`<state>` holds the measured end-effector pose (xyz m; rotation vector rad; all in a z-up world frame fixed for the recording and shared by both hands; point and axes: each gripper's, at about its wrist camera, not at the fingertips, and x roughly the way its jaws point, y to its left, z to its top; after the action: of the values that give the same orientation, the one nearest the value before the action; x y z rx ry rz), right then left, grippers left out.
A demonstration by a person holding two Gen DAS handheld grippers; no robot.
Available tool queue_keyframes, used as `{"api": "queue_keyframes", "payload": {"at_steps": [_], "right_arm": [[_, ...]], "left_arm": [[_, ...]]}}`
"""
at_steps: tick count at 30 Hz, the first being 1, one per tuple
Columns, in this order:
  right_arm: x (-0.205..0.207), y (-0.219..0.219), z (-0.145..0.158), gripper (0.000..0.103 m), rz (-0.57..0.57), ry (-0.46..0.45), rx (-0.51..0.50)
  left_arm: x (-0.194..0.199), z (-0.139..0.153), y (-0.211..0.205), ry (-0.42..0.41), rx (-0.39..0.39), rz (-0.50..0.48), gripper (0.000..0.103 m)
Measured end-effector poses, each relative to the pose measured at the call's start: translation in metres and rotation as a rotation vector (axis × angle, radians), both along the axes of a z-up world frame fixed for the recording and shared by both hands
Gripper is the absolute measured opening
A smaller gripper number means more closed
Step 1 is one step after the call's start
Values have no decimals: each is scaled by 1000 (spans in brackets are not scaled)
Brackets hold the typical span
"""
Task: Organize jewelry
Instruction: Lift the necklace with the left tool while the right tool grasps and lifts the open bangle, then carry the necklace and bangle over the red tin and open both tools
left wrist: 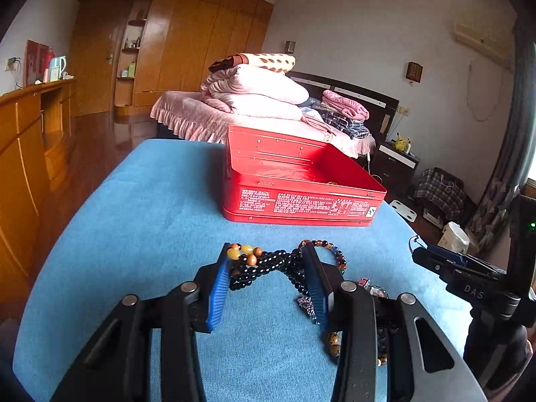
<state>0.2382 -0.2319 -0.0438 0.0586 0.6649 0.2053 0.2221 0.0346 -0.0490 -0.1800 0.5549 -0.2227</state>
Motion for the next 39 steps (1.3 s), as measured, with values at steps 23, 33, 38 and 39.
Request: {"api": "queue_keyframes", "payload": {"at_steps": [23, 33, 38, 39], "right_arm": [[57, 4, 45, 46, -4, -54, 24], [133, 19, 51, 46, -28, -23, -14], [163, 26, 32, 46, -30, 34, -20], [167, 27, 29, 46, -29, 44, -21]], "left_arm": [[43, 48, -16, -114, 11, -35, 42], [123, 57, -26, -99, 7, -19, 42], [158, 42, -34, -44, 28, -16, 42], [164, 40, -36, -31, 29, -15, 42]]}}
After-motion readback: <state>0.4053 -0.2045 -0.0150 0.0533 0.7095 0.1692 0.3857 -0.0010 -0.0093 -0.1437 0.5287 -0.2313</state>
